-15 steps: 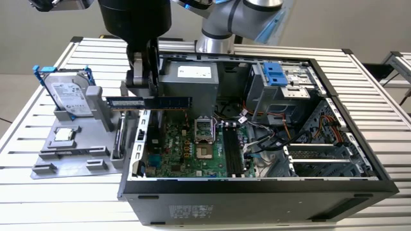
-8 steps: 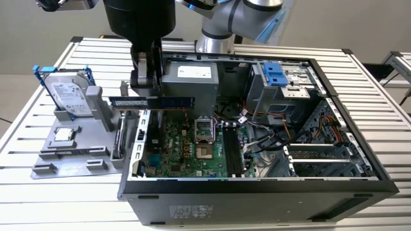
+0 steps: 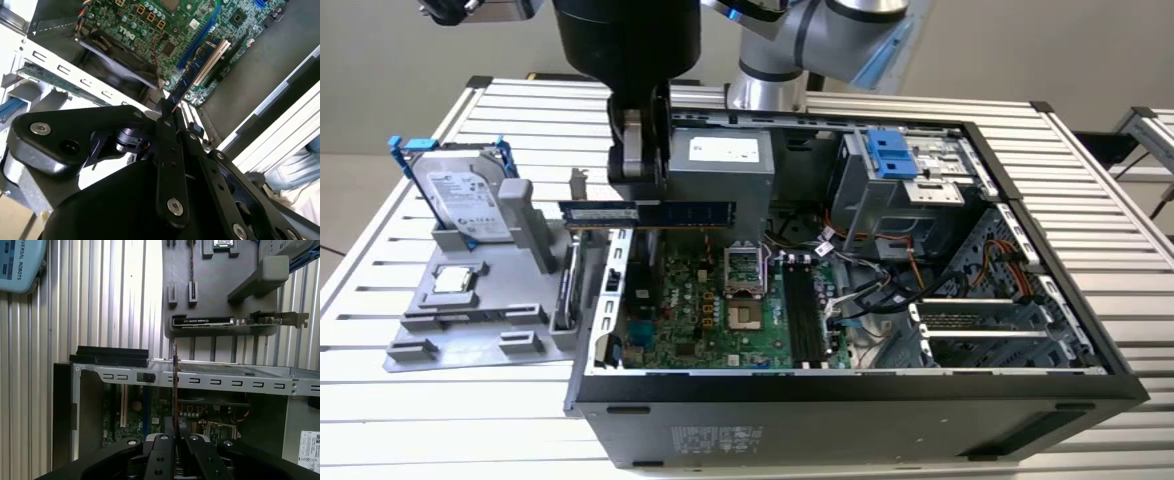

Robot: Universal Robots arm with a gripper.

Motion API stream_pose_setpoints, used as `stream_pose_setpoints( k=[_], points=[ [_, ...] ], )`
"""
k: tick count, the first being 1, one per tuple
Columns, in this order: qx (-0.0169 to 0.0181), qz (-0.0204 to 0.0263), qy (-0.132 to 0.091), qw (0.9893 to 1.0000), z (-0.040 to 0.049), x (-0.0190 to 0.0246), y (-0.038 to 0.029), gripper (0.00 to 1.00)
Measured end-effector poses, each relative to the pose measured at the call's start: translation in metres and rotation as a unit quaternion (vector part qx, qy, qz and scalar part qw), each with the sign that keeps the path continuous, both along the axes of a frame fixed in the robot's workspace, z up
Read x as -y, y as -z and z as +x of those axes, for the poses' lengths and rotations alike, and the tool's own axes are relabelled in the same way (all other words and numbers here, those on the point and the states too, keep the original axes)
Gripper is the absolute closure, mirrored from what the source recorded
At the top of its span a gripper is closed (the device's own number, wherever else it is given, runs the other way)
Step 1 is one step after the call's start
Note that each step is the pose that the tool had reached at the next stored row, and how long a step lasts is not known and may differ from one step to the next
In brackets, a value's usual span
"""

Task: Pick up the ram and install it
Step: 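Pick up the ram and move it above insertion slot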

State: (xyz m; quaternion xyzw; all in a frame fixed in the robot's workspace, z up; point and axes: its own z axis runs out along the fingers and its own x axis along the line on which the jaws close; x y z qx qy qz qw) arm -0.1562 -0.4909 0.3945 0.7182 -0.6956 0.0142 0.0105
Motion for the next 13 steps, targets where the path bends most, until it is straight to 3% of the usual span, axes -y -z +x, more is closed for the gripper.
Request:
stream_pose_setpoints(
  k=[13],
  points=[
    [0.0000,0.0006,0.000,1.0000,0.0134,0.0000,-0.0001,1.00]
  ],
)
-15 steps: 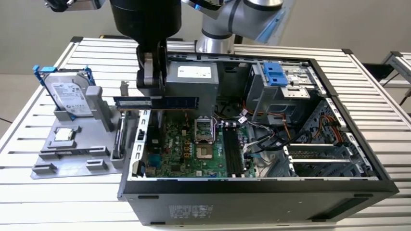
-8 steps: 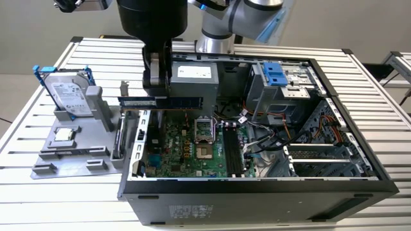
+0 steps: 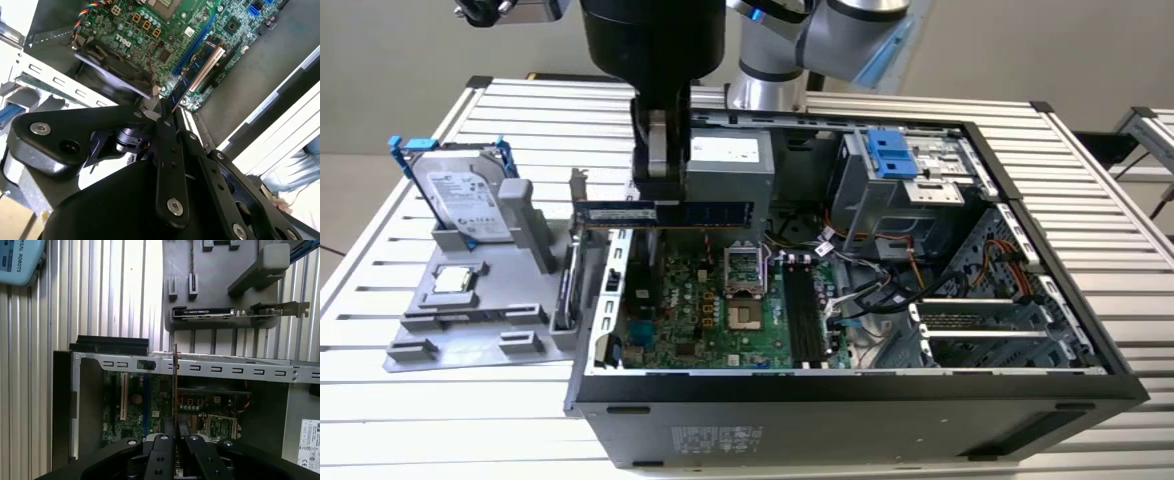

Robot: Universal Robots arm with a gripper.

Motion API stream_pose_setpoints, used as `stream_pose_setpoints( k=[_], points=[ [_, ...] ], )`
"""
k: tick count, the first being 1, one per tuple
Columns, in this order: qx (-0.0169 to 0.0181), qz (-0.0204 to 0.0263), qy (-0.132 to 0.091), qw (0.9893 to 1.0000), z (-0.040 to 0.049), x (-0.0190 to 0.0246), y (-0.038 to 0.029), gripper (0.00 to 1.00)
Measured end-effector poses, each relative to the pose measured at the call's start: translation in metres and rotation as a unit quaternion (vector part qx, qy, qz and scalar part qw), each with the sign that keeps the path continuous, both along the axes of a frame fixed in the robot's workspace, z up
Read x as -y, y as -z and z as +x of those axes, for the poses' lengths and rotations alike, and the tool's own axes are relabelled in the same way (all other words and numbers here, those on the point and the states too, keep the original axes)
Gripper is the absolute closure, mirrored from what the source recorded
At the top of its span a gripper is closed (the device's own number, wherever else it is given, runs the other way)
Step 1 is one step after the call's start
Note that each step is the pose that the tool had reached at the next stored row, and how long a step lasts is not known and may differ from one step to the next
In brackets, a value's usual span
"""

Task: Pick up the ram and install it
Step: 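Pick up the ram and move it above insertion slot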

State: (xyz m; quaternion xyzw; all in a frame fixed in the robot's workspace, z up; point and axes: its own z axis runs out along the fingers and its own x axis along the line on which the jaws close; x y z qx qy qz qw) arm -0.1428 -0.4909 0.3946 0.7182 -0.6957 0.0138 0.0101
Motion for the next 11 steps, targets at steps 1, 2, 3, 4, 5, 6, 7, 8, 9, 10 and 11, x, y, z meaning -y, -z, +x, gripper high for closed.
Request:
stream_pose_setpoints(
  k=[1,2,3,4,5,6,7,8,9,10,11],
  points=[
    [0.0000,0.0003,0.000,1.0000,0.0010,0.0000,0.0000,1.00],
    [0.0000,0.0007,0.000,1.0000,0.0020,0.0000,0.0000,1.00],
    [0.0000,0.0011,0.000,1.0000,0.0030,0.0000,0.0001,1.00],
    [0.0000,0.0015,0.000,1.0000,0.0041,0.0000,0.0000,1.00],
    [0.0000,0.0021,0.000,1.0000,0.0051,0.0000,0.0000,1.00],
    [0.0000,0.0026,0.000,1.0000,0.0061,0.0000,0.0001,1.00],
    [0.0000,0.0031,0.000,1.0000,0.0072,0.0000,0.0000,1.00],
    [0.0000,0.0035,0.000,1.0000,0.0081,0.0000,0.0000,1.00],
    [0.0000,0.0039,0.000,1.0000,0.0090,0.0000,0.0000,1.00],
    [0.0001,0.0043,0.000,1.0000,0.0099,0.0000,0.0001,1.00],
    [0.0001,0.0046,0.000,1.0000,0.0109,0.0000,0.0001,1.00]
  ],
)
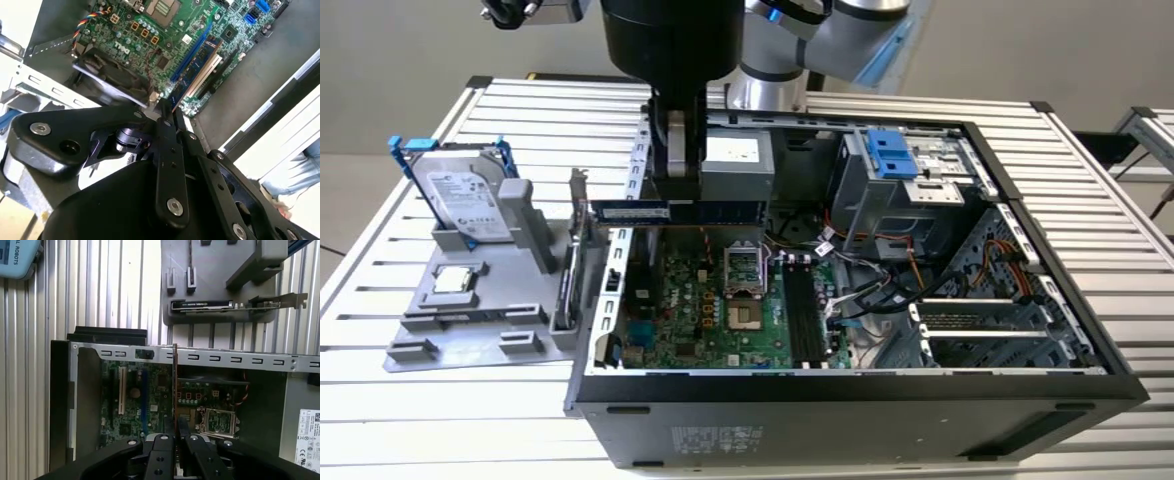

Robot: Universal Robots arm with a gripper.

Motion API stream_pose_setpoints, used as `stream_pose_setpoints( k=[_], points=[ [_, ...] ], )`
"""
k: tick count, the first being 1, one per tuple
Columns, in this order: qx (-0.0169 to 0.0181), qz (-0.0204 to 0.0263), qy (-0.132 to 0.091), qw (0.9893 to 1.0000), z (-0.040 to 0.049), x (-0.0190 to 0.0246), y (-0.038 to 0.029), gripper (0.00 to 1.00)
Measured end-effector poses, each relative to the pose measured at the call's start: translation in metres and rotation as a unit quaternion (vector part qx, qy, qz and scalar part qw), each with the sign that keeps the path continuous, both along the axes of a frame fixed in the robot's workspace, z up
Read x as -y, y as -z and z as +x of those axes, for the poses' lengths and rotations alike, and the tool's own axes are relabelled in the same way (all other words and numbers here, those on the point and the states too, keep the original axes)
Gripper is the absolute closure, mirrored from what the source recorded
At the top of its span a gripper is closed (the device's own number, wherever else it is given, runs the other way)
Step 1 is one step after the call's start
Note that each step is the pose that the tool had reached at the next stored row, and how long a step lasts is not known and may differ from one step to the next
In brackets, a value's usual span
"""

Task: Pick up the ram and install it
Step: 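Pick up the ram and move it above insertion slot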

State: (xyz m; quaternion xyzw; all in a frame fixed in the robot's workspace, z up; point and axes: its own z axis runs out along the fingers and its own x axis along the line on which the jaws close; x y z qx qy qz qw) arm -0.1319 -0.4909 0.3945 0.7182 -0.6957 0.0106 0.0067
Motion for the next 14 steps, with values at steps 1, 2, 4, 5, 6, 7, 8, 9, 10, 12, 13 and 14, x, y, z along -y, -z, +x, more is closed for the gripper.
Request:
stream_pose_setpoints(
  k=[1,2,4,5,6,7,8,9,10,12,13,14],
  points=[
    [0.0000,0.0002,0.000,1.0000,0.0009,0.0000,0.0000,1.00],
    [0.0000,0.0003,0.000,1.0000,0.0018,0.0000,0.0000,1.00],
    [0.0000,0.0005,0.000,1.0000,0.0037,0.0000,0.0000,1.00],
    [0.0000,0.0005,0.000,1.0000,0.0047,0.0000,0.0000,1.00],
    [0.0000,0.0006,0.000,1.0000,0.0057,0.0000,0.0000,1.00],
    [0.0000,0.0006,0.000,1.0000,0.0067,0.0000,0.0000,1.00],
    [0.0000,0.0007,0.000,1.0000,0.0077,0.0000,0.0000,1.00],
    [0.0000,0.0008,0.000,1.0000,0.0086,0.0000,0.0000,1.00],
    [0.0000,0.0009,0.000,1.0000,0.0097,0.0000,0.0000,1.00],
    [0.0000,0.0010,0.000,1.0000,0.0117,0.0000,0.0000,1.00],
    [0.0000,0.0010,0.000,1.0000,0.0128,0.0000,0.0000,1.00],
    [0.0000,0.0010,0.000,1.0000,0.0139,0.0000,0.0000,1.00]
  ],
)
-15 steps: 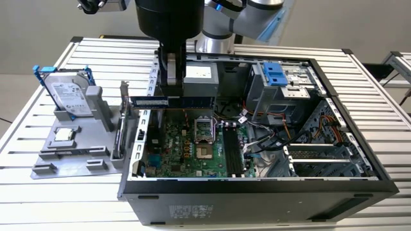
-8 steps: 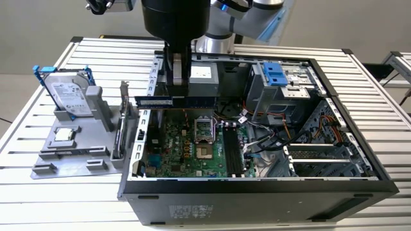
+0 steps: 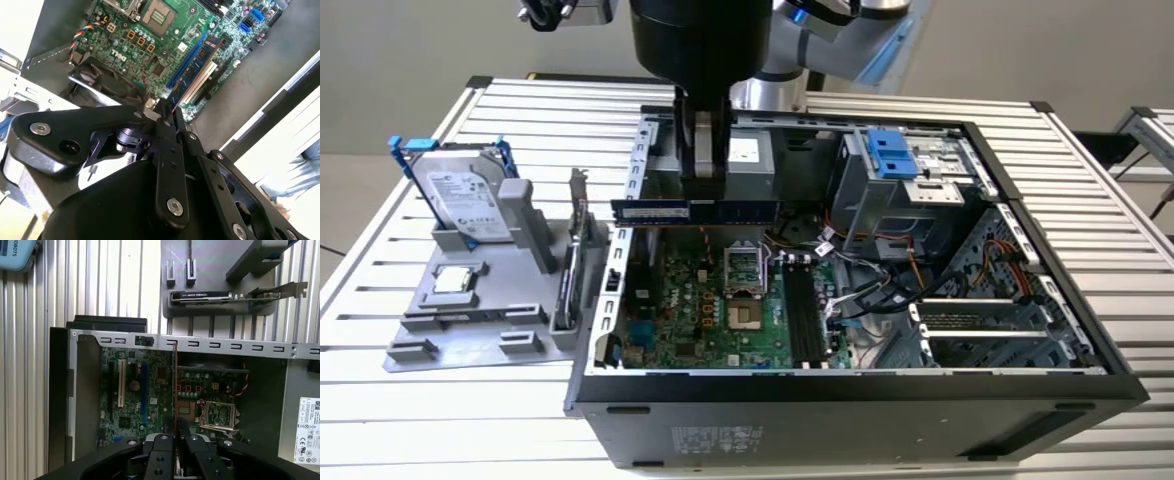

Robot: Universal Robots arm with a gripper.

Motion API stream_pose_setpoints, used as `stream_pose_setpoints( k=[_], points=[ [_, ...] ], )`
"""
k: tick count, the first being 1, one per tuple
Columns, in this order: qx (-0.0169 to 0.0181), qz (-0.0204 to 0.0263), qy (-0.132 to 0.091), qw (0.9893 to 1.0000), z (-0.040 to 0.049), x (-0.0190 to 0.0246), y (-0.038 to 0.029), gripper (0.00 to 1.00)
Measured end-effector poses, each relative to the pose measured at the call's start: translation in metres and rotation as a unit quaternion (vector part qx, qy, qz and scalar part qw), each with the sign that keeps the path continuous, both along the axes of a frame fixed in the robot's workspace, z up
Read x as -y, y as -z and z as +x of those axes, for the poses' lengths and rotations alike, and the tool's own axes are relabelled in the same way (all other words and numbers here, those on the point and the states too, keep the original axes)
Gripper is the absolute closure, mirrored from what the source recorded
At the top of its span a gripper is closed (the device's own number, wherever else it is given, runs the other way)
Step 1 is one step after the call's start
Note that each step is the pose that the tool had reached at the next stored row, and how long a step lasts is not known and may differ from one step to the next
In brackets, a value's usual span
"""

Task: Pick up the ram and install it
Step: 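Pick up the ram and move it above insertion slot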

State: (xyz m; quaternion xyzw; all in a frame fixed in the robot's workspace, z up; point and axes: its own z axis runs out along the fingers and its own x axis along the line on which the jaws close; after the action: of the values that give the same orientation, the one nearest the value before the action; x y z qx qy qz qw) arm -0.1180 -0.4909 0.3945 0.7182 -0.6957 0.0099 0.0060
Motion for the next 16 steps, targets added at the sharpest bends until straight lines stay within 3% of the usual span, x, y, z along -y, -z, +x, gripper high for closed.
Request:
stream_pose_setpoints(
  k=[16],
  points=[
    [0.0000,0.0000,0.000,1.0000,0.0136,-0.0001,0.0000,1.00]
  ],
)
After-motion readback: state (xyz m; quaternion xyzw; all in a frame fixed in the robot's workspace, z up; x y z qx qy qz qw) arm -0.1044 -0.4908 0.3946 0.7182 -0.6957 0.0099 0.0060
